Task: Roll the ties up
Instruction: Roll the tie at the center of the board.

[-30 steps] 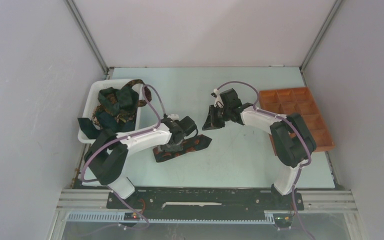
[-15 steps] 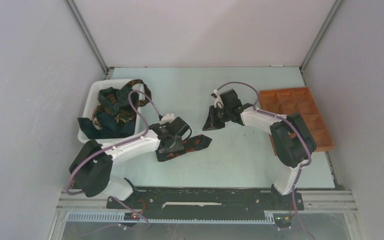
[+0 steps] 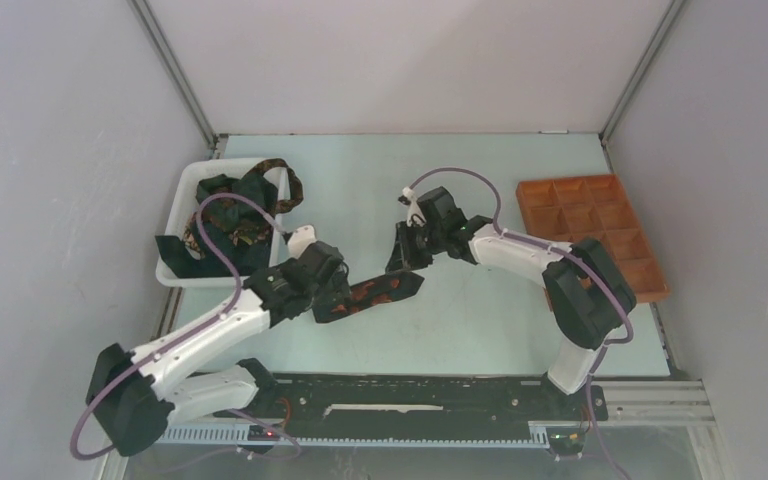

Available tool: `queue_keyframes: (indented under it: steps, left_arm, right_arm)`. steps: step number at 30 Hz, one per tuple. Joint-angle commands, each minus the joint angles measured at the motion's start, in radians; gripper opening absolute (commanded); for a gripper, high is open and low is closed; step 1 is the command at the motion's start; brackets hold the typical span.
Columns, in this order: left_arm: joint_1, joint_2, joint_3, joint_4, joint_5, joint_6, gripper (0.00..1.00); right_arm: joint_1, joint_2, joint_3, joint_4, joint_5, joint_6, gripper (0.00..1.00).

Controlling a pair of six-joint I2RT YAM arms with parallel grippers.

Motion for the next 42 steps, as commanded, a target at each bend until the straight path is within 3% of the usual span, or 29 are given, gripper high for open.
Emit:
queue_keyframes:
  steps: [1,8,12,24,42]
  left_arm:
    - [0.009,-0.141,-0.053,-0.034,-0.048,0.017,0.82]
    - [0.009,-0.430,-0.236,-0.019,-0.076,-0.003,0.91]
    - [0.010,-0.560,-0.339,0.022,-0.076,-0.044,0.93]
    - [0.016,-0.788,-0.521,0.135,-0.049,-0.063,0.97]
    - [0.159,-0.763,-0.632,0.326,0.107,-0.003,0.91]
  right_arm:
    - [0.078,-0.050,0.002,0.039,0.015,0.017,0.19]
    - [0.173,-0.023,0.003,0.146,-0.014,0.083,0.43]
    - [0.202,0.012,0.005,0.216,-0.023,0.125,0.49]
    - [0.238,0.149,0.099,0.214,-0.023,0.161,0.50]
    - [0.246,0.291,0.192,0.206,-0.047,0.166,0.41]
